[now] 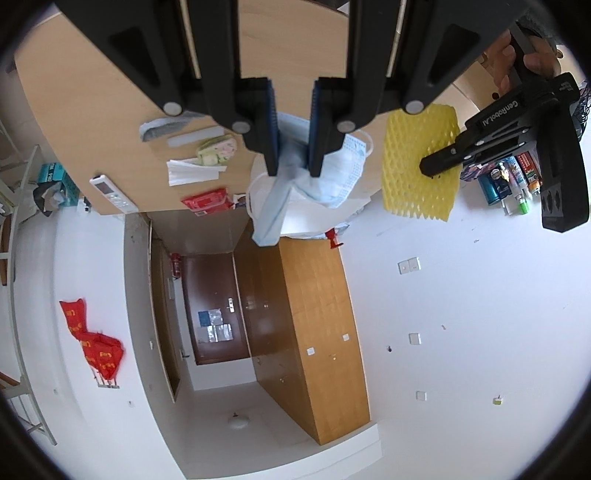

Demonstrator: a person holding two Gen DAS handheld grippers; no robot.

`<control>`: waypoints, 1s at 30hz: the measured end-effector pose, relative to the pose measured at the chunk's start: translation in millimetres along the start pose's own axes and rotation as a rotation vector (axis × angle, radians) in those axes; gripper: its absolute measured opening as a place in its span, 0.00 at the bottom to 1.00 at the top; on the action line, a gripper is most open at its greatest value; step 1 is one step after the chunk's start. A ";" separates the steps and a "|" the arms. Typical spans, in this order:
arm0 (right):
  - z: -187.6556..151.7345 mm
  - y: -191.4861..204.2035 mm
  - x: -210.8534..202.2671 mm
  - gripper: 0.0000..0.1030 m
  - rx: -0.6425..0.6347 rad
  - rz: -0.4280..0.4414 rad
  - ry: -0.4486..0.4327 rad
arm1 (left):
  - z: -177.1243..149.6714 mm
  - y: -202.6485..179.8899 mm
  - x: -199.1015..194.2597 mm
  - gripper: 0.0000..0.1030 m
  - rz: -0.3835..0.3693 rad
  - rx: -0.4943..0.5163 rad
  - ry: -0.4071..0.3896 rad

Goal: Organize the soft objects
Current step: 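Lift the yellow net with the left tool while the right tool lifts the mask over the foam box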

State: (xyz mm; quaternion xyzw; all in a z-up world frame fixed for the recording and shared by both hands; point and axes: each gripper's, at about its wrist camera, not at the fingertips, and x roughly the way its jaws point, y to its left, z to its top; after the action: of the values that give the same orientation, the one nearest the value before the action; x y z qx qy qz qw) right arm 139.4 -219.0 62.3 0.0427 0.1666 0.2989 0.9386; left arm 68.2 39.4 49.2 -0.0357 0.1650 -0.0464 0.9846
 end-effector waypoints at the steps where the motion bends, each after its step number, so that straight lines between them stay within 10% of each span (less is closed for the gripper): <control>1: 0.6 2.3 2.4 0.17 -0.003 0.005 0.002 | 0.5 2.8 0.7 0.07 0.009 -0.004 0.000; 30: 19.0 39.1 68.6 0.17 -0.050 0.121 0.063 | 23.5 58.5 13.9 0.07 0.136 -0.043 -0.005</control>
State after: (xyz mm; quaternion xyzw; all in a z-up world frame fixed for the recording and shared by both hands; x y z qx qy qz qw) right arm 177.0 -147.2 67.6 0.0197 0.1859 0.3602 0.9140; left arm 93.7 97.4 61.9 -0.0459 0.1657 0.0242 0.9848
